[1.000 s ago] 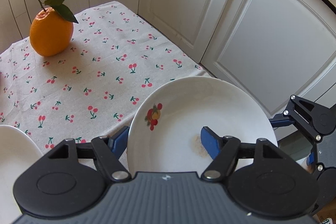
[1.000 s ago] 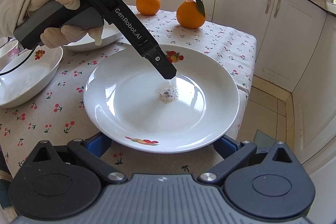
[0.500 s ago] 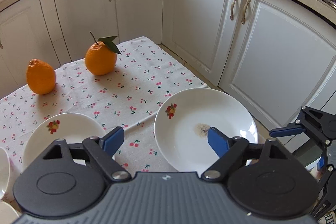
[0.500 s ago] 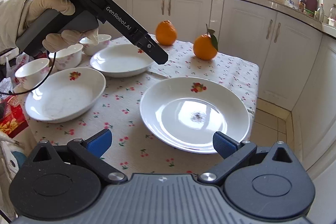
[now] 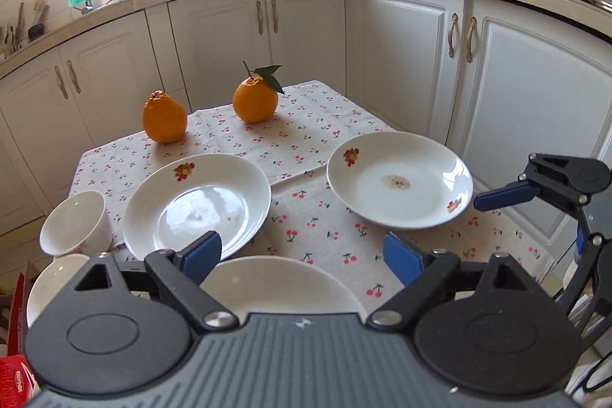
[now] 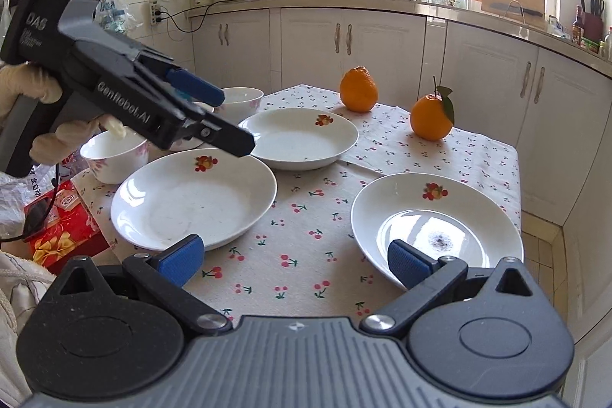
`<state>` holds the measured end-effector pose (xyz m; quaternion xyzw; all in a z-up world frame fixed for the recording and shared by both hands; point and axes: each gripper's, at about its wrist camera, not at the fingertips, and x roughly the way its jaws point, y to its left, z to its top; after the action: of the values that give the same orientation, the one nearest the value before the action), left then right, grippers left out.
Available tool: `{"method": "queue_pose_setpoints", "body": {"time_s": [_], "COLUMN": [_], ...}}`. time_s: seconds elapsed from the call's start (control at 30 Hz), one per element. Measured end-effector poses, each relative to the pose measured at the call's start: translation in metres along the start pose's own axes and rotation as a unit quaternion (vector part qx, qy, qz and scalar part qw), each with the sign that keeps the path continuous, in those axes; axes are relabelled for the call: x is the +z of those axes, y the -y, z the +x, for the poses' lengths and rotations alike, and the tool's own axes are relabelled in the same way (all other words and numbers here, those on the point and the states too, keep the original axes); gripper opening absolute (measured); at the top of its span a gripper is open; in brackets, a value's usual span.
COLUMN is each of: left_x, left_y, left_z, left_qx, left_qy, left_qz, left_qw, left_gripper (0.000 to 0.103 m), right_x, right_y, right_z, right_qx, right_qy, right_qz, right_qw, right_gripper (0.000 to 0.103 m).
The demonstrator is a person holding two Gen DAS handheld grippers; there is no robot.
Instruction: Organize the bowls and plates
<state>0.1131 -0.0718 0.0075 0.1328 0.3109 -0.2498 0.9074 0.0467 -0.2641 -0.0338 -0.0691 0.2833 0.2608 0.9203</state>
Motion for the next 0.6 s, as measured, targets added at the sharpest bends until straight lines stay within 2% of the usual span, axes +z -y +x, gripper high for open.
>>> {"method": "queue_pose_setpoints", "body": {"time_s": [0.27, 0.47, 0.6], "left_x": [-0.059, -0.094, -0.112], "left_y": [-0.006, -0.012, -0.02], "left_z": [-0.023, -0.041, -0.048], "left_qx": [0.013, 0.044, 0.037], "left_qy": [-0.001, -0.001, -0.012], "left_qz": [-0.047, -0.037, -0.049], "left_qw": [0.9988, 0.9983, 0.998], "left_gripper": [0.092, 0.092, 0.092], "right_x": [-0.009, -0.015, -0.014], "right_y": [-0.019, -0.023, -0.025], "right_z": [0.009, 0.019, 0.025], "right_qx": [0.006, 0.018, 0.025], "right_qy": [-0.009, -0.022, -0.033], "right_qz": [0.015, 0.038, 0.037], "right_qw": [1.0, 0.999, 0.998], "right_gripper": [0.103, 0.103, 0.103]}}
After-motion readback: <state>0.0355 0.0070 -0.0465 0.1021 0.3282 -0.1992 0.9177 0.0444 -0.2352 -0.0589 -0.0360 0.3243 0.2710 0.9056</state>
